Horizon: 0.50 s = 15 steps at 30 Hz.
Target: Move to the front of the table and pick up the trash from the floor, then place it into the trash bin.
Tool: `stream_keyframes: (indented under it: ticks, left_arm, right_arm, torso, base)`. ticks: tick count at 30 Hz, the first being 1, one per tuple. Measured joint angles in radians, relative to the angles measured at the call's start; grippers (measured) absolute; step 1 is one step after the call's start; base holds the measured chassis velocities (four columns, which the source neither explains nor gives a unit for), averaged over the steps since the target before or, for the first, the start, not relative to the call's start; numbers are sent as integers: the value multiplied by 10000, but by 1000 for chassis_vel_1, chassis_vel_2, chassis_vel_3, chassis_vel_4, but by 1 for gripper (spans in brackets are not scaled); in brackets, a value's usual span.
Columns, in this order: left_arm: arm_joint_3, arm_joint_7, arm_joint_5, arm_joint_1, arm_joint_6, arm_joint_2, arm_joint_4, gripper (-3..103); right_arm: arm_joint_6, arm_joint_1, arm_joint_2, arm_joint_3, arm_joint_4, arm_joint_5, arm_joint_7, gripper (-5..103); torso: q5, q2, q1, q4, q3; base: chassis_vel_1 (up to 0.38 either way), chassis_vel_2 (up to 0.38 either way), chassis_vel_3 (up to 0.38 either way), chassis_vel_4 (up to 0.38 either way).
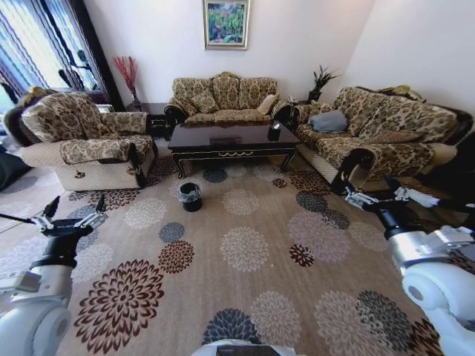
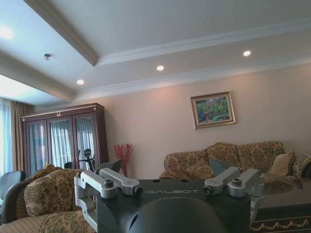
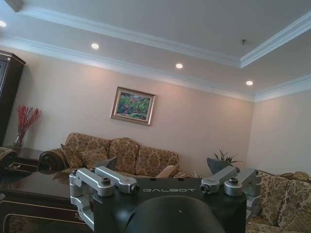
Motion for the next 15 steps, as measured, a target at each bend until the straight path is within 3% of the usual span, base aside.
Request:
stream_keyframes:
  ticks: [15]
  left_arm:
    - [-44,71,54,-6,-40,48,54,100]
  right_arm:
    - [1,-31,18,-12,2,-21,6,100]
  torso:
    - [0,-9,-3,2,-5]
  base:
    - [0,0,0,0]
